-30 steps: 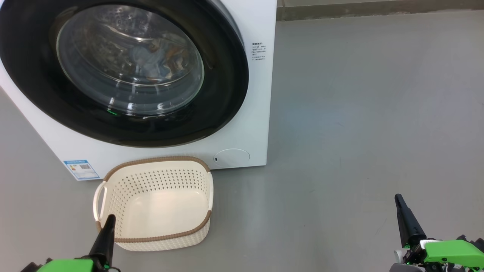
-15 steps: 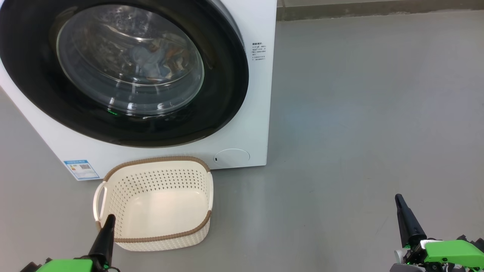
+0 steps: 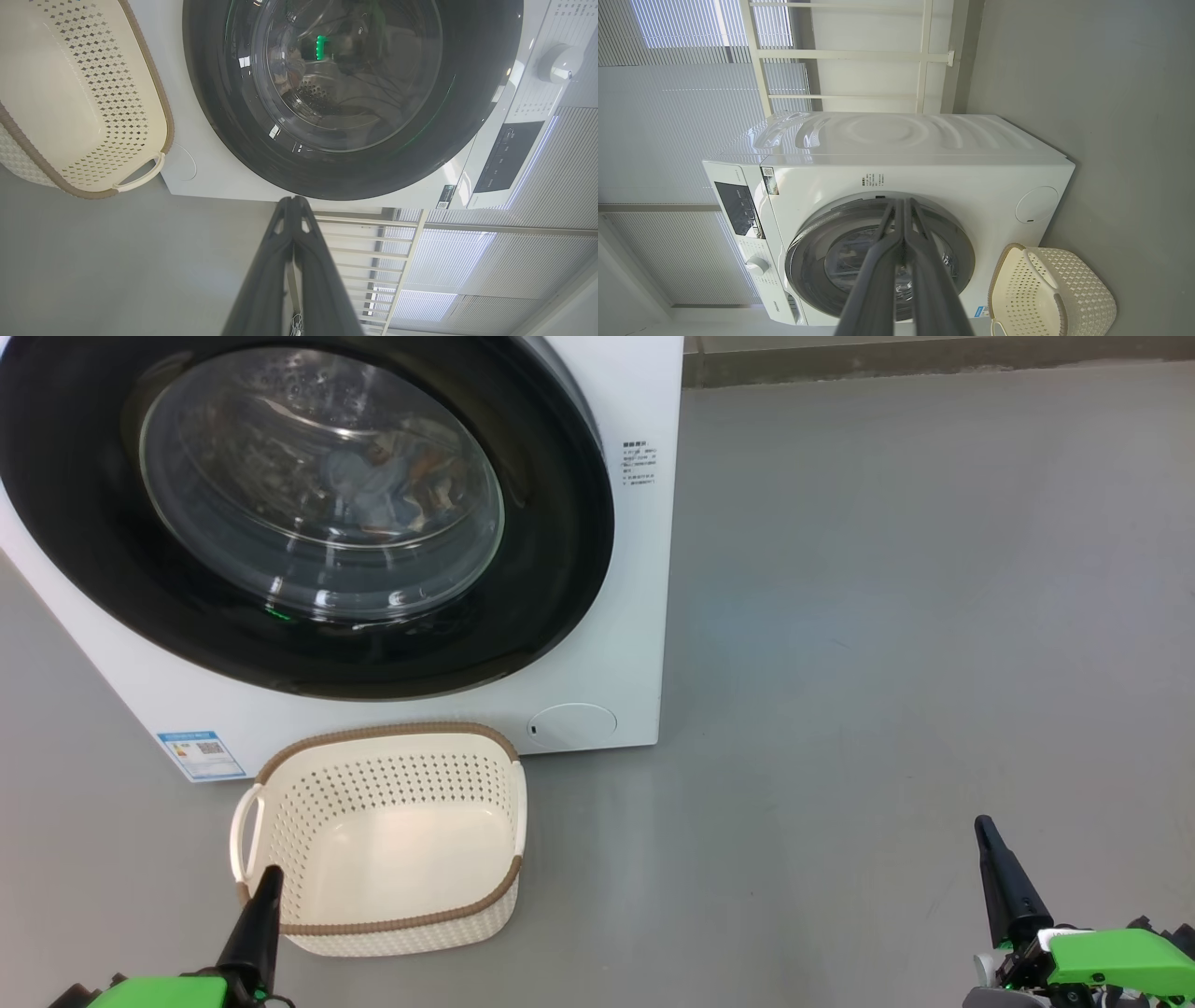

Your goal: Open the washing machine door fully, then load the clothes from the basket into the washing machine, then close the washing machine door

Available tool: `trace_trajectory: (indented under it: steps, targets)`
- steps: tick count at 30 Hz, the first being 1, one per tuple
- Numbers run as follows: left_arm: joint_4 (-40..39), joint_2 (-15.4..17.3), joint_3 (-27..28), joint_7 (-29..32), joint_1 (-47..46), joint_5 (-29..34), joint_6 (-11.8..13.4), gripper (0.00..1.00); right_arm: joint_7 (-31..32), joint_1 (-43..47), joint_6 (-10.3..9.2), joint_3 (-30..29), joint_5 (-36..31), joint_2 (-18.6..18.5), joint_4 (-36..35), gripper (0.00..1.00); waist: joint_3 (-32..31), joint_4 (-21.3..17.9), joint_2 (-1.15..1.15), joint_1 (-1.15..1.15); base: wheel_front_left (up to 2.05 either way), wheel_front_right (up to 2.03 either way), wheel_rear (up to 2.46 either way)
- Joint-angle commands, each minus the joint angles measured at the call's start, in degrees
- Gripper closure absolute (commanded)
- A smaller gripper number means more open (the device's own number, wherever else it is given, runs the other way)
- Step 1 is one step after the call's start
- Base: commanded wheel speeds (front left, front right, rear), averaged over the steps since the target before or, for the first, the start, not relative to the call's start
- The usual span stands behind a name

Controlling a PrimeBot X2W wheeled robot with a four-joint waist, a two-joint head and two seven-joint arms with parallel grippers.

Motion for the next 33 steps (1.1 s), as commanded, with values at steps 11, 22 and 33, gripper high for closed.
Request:
trace_trajectory:
  steps: [11,22,33]
  targets:
    - [-1.02,0.84,2.21,0.53,-2.39,0.35,-0.18,1.00,0.39,-2.28,-0.06,0.77,-0.21,-0.11,-1.39,1.00,0.00,0.00,0.00,0.00,0.00,0.00,0.00]
    - [-1.01,0.75,2.34,0.64,-2.40,0.46,-0.18,1.00,0.47,-2.29,-0.06,0.67,-0.30,-0.04,-1.39,1.00,0.00,0.00,0.00,0.00,0.00,0.00,0.00]
    - [-1.01,0.65,2.48,0.75,-2.41,0.57,-0.18,1.00,0.55,-2.30,-0.06,0.57,-0.38,0.03,-1.38,1.00,0.00,0.00,0.00,0.00,0.00,0.00,0.00]
